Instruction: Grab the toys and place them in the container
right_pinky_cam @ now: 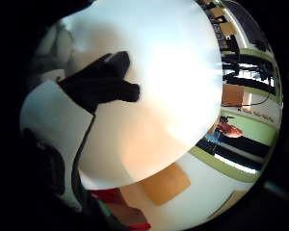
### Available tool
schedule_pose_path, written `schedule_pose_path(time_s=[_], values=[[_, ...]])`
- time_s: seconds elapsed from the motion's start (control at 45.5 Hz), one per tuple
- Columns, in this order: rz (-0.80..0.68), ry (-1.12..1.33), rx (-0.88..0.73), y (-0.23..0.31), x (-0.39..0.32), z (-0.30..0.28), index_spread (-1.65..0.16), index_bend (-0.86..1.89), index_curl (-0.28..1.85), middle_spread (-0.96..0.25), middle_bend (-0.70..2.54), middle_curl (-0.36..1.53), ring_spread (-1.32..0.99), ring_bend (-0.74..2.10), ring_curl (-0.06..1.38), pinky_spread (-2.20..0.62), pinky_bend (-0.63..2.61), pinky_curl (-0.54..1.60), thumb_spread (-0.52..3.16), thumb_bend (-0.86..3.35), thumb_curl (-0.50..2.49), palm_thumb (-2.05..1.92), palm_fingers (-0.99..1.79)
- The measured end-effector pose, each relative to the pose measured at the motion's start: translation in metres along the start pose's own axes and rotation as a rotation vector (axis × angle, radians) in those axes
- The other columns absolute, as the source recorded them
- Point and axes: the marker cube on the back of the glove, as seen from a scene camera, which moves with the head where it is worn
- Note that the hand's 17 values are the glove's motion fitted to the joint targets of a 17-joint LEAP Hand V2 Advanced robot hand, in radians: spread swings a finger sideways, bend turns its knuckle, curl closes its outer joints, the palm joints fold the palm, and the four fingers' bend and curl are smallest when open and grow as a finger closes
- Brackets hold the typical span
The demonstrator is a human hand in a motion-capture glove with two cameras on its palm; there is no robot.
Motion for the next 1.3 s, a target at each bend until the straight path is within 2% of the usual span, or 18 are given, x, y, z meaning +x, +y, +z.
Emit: schedule_pose_path(time_s=[0.088,0.132,0.154,0.176,0.286,0.373,0.395,0.417,0.461,0.549,0.571,0.615,0.923,1.12,1.208,1.296], values=[[-0.002,0.010,0.010,-0.001,-0.004,0.001,-0.44,0.31,0.33,-0.11,0.17,0.17,-0.06,0.36,0.14,0.08,1.04,0.38,1.06,-0.01,0.25,0.03,0.27],[-0.009,-0.004,0.030,-0.001,-0.005,0.002,-0.45,0.31,0.33,-0.14,0.21,0.18,-0.09,0.44,0.16,0.07,0.97,0.36,1.07,-0.01,0.26,0.03,0.34],[-0.016,-0.012,0.045,-0.001,-0.005,0.002,-0.45,0.31,0.34,-0.12,0.13,0.17,-0.07,0.36,0.13,0.08,1.05,0.38,1.06,-0.02,0.26,0.03,0.21],[-0.023,-0.020,0.062,-0.001,-0.005,0.003,-0.45,0.33,0.36,-0.16,0.24,0.20,-0.11,0.51,0.20,0.06,0.93,0.36,1.09,0.00,0.27,0.05,0.36],[-0.044,-0.066,0.144,-0.002,-0.005,0.004,-0.46,0.36,0.37,-0.23,0.25,0.21,-0.22,0.63,0.22,-0.06,0.83,0.32,1.15,0.00,0.29,0.09,0.51],[-0.057,-0.099,0.215,-0.006,-0.011,0.004,-0.45,0.24,0.34,-0.32,0.40,0.26,-0.34,0.80,0.27,-0.22,0.83,0.30,1.21,0.05,0.32,0.18,0.85],[-0.060,-0.099,0.226,-0.006,-0.012,0.004,-0.44,0.21,0.34,-0.33,0.46,0.29,-0.36,0.87,0.29,-0.26,0.84,0.31,1.20,0.07,0.34,0.24,1.00],[-0.064,-0.095,0.236,-0.007,-0.014,0.004,-0.45,0.19,0.33,-0.34,0.41,0.27,-0.38,0.82,0.27,-0.27,0.82,0.30,1.22,0.06,0.33,0.22,0.87],[-0.072,-0.077,0.260,-0.009,-0.017,0.003,-0.43,0.14,0.33,-0.36,0.52,0.32,-0.40,0.96,0.34,-0.31,0.89,0.34,1.16,0.12,0.39,0.35,1.13],[-0.091,-0.035,0.303,-0.012,-0.023,0.000,-0.42,0.21,0.37,-0.39,0.61,0.37,-0.43,1.02,0.39,-0.35,0.98,0.39,1.03,0.15,0.46,0.47,1.21],[-0.097,-0.026,0.312,-0.013,-0.024,-0.001,-0.41,0.16,0.36,-0.39,0.60,0.37,-0.43,1.03,0.40,-0.36,0.95,0.39,1.04,0.13,0.46,0.44,1.08],[-0.118,-0.008,0.331,-0.015,-0.026,-0.004,-0.42,0.30,0.42,-0.40,0.71,0.42,-0.43,1.09,0.43,-0.38,0.95,0.40,0.95,0.16,0.50,0.52,1.32],[-0.124,-0.049,0.308,-0.019,-0.021,-0.036,-0.37,0.72,0.64,-0.35,1.09,0.61,-0.39,1.29,0.54,-0.41,0.92,0.43,0.65,0.10,0.64,0.54,1.34],[-0.146,0.046,0.388,-0.027,-0.039,-0.113,-0.33,0.85,0.72,-0.31,1.19,0.67,-0.37,1.36,0.57,-0.42,0.98,0.46,0.54,0.07,0.72,0.53,1.27],[-0.116,0.034,0.430,-0.036,-0.056,-0.152,-0.31,0.88,0.75,-0.30,1.21,0.69,-0.37,1.38,0.58,-0.42,0.99,0.47,0.50,0.06,0.75,0.54,1.25],[-0.150,-0.019,0.463,-0.039,-0.090,-0.186,-0.29,0.90,0.77,-0.28,1.23,0.70,-0.36,1.40,0.58,-0.42,1.01,0.48,0.48,0.05,0.77,0.53,1.23]])
